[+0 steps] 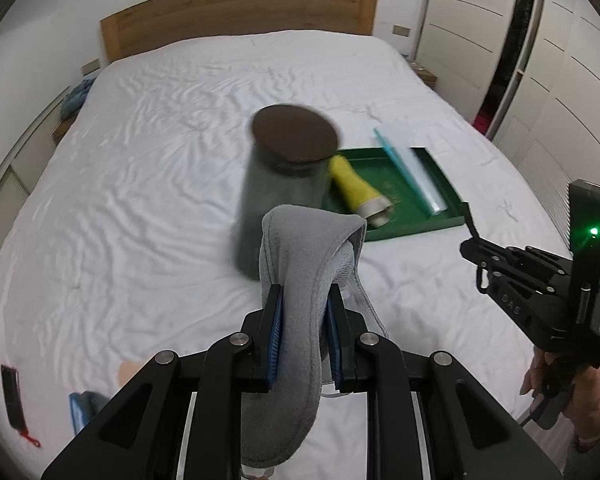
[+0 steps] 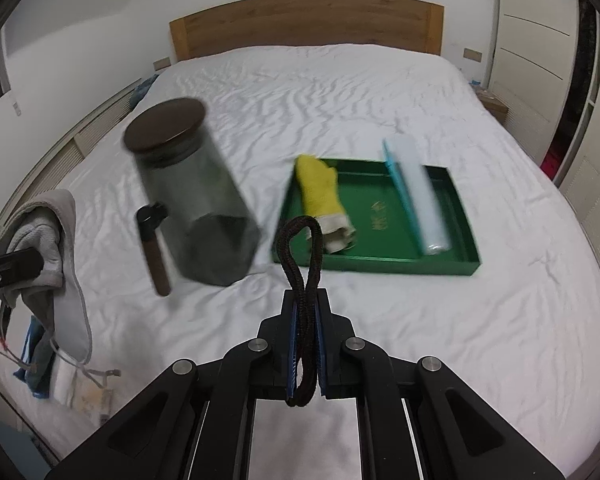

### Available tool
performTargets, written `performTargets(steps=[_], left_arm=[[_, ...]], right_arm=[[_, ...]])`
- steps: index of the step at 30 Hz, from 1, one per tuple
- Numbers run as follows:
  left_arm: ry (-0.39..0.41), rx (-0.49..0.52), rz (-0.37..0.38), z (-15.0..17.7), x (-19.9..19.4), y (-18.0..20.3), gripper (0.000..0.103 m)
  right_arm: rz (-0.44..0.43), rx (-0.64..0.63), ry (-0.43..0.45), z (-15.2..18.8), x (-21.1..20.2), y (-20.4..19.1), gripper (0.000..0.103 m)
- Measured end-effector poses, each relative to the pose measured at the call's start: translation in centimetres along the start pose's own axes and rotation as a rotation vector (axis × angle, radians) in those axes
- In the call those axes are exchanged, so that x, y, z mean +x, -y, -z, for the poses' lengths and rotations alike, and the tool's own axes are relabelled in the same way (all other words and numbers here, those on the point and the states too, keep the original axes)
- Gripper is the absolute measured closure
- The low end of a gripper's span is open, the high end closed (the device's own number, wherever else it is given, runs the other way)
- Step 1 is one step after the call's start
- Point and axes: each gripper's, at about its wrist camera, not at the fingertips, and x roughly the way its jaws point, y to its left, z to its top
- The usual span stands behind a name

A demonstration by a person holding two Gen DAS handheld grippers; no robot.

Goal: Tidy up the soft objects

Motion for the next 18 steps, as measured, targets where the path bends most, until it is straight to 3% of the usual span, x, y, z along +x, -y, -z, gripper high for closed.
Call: performTargets(steps=[11,18], left_arm=[[0.03,0.029,0.071,-5.8,5.1,8.3,0.086],[0.058,0.04,0.064,-9.0,9.0,11.5,0.086]], right_arm=[[0.053,0.031,0.045,-3.1,2.3,7.0,0.096],[0.078,0.022,0.07,-5.6,6.5,10.2,0.096]])
